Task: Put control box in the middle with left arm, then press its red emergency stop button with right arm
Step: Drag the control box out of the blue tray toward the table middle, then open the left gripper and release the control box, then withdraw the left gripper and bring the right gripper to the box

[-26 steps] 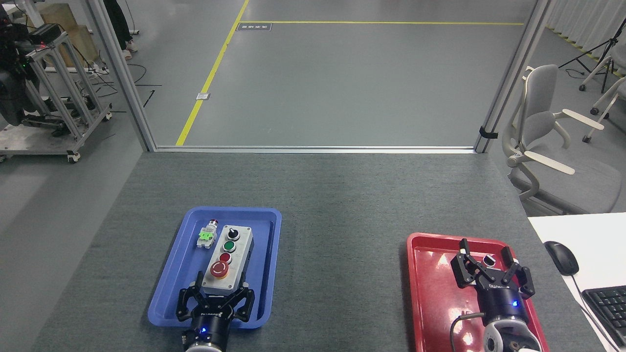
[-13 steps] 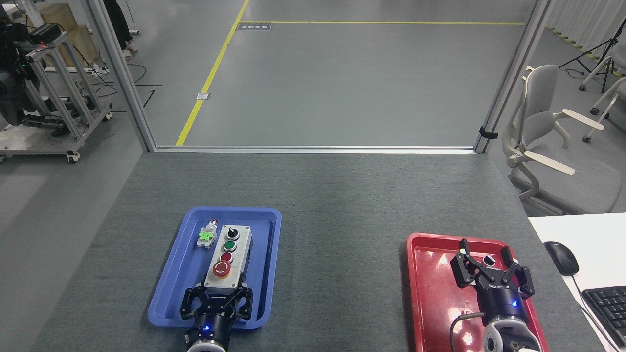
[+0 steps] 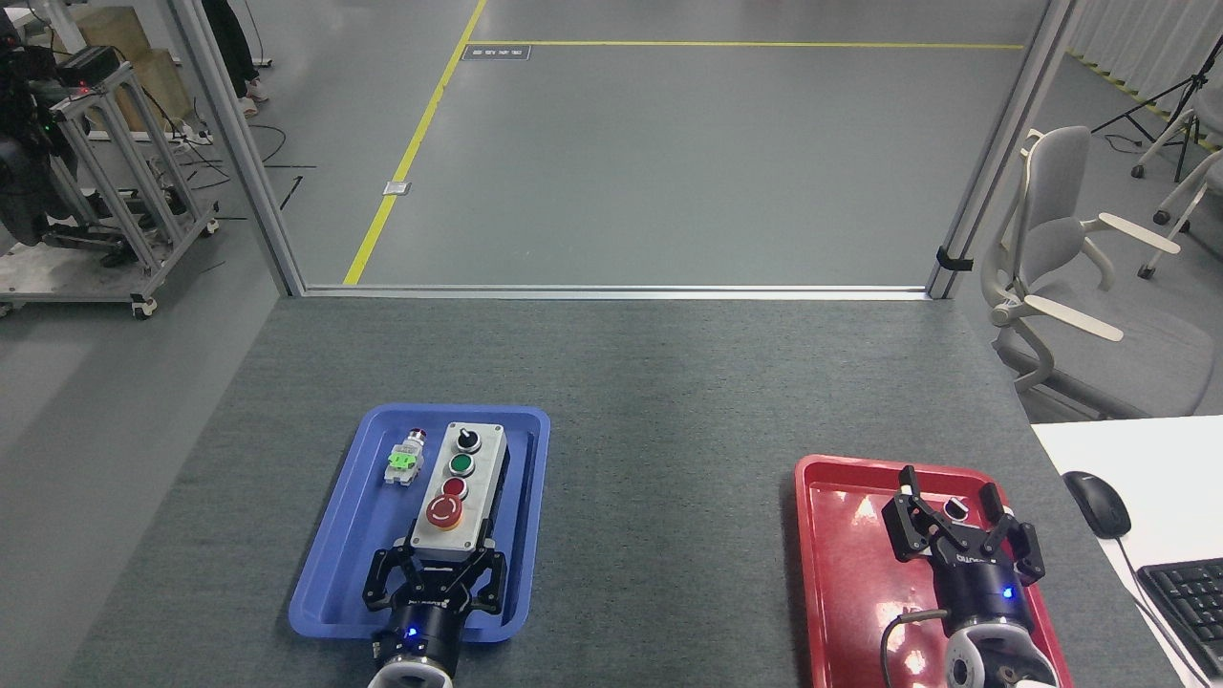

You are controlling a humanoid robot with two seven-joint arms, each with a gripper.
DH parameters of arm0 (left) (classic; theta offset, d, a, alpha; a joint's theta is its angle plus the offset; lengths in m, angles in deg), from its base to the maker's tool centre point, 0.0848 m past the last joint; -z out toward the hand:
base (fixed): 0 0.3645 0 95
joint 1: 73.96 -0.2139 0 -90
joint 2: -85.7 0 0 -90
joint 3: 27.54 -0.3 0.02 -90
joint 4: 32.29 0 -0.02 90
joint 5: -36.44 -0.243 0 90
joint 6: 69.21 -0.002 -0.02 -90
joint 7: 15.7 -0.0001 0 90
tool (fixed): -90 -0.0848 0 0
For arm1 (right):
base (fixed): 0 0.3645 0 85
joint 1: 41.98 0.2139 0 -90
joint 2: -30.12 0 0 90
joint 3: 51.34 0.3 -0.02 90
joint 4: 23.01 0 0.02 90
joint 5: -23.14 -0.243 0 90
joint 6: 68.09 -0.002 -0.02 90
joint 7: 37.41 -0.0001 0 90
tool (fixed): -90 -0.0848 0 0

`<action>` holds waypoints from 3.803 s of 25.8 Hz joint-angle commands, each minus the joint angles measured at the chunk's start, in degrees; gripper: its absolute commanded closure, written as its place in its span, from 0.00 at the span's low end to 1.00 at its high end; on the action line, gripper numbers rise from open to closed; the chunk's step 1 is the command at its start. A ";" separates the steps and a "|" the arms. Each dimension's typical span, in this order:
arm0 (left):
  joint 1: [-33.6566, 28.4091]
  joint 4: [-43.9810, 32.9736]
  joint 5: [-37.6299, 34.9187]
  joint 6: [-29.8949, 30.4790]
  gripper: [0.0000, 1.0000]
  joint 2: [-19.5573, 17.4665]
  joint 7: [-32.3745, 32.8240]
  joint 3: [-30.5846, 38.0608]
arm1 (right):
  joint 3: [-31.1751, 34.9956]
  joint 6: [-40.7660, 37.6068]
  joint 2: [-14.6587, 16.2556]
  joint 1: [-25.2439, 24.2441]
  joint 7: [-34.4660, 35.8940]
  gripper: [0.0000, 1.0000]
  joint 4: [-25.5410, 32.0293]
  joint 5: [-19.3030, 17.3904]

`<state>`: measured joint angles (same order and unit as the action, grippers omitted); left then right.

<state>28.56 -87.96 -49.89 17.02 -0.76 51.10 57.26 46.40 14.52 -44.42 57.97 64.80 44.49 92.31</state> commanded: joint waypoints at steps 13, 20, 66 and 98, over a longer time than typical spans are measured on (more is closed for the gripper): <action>-1.18 -2.51 1.86 -9.41 0.94 3.94 0.35 -18.70 | 0.09 0.18 0.10 -0.02 0.00 0.01 0.09 -0.10; -0.83 -2.25 8.54 -20.83 0.96 4.20 1.84 -26.43 | 0.09 0.62 0.54 -0.11 -0.35 0.01 0.09 -0.18; 7.34 0.47 30.69 -44.30 1.00 4.20 4.22 -47.62 | 1.67 0.09 1.25 -0.02 0.09 0.01 -0.09 -0.09; 3.21 -12.80 34.56 -45.53 0.01 0.42 -6.51 -45.68 | 0.97 -0.26 2.48 2.09 0.00 0.78 -0.44 -0.18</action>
<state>32.04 -97.67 -15.17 -28.44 1.40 45.58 10.45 47.93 15.04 -41.98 59.04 64.86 44.04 92.15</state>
